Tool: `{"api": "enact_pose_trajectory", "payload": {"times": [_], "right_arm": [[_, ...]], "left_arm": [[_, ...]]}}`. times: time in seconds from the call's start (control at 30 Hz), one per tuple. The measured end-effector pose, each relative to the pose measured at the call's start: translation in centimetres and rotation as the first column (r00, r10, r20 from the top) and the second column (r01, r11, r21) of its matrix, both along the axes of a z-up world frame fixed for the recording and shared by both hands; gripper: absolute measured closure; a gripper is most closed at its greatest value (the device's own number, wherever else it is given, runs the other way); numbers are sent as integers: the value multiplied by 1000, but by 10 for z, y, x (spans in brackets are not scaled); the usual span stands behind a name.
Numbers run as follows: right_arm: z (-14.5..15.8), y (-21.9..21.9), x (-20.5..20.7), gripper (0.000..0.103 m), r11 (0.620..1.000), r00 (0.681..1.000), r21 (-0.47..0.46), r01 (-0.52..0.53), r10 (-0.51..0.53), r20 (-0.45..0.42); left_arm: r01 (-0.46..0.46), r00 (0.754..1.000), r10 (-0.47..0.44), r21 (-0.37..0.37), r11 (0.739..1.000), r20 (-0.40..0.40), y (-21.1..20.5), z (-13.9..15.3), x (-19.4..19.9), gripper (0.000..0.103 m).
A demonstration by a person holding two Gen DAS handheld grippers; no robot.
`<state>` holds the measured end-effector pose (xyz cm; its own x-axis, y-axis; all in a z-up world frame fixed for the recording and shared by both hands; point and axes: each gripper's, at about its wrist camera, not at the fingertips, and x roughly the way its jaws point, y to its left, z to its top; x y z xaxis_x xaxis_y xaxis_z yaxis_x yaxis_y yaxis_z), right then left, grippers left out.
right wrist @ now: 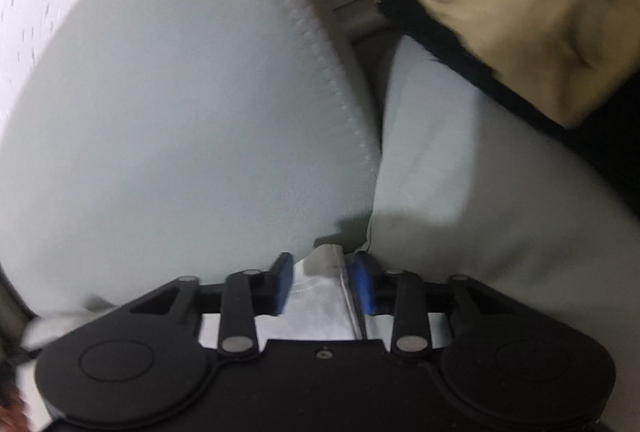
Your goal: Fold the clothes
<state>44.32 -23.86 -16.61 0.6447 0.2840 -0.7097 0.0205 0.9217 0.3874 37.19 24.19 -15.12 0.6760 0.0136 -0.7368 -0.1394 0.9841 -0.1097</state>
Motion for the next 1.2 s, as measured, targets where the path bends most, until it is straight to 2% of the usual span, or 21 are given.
{"api": "enact_pose_trajectory", "payload": {"times": [0.03,0.07,0.23,0.37,0.53,0.67,0.73,0.83,0.9,0.97,1.1,1.13,1.2], "right_arm": [[0,3,0,91,999,1000,-34,-3,3,0],[0,6,0,96,998,1000,-65,-5,5,-1],[22,0,-32,98,999,997,-33,38,-36,73],[57,-11,-77,98,995,989,55,83,-89,116],[109,-30,-150,98,976,983,173,132,-152,104],[147,-52,-208,98,961,982,234,146,-169,82],[163,-59,-234,98,956,984,254,149,-169,59],[174,-65,-271,98,953,986,257,158,-165,3],[163,-70,-297,98,954,986,248,166,-162,-37],[154,-73,-326,98,954,984,243,174,-159,-80],[99,-71,-351,98,951,964,220,217,-173,-203],[85,-70,-357,98,951,956,212,227,-177,-232],[76,-65,-366,98,956,954,188,227,-179,-241]], "left_arm": [[-1,1000,1,23,1000,2,-4,3,-2,101],[-1,1000,0,46,999,17,-7,9,-5,101],[16,994,-26,97,995,107,-16,48,-40,101],[10,988,-28,120,993,150,-17,84,-82,101],[-7,982,-5,61,998,187,-14,126,-155,101],[2,981,5,-37,999,195,-11,153,-212,101],[1,982,15,-85,996,186,-13,161,-232,101],[-13,991,25,-98,995,128,-27,161,-260,101],[-30,997,33,-54,998,66,-38,143,-262,101],[-40,999,39,20,999,17,-55,128,-292,100],[-98,994,102,129,987,-29,-79,98,-339,100],[-122,991,128,133,983,-30,-80,94,-348,100],[-181,983,183,91,979,-17,-74,95,-364,100]]}}
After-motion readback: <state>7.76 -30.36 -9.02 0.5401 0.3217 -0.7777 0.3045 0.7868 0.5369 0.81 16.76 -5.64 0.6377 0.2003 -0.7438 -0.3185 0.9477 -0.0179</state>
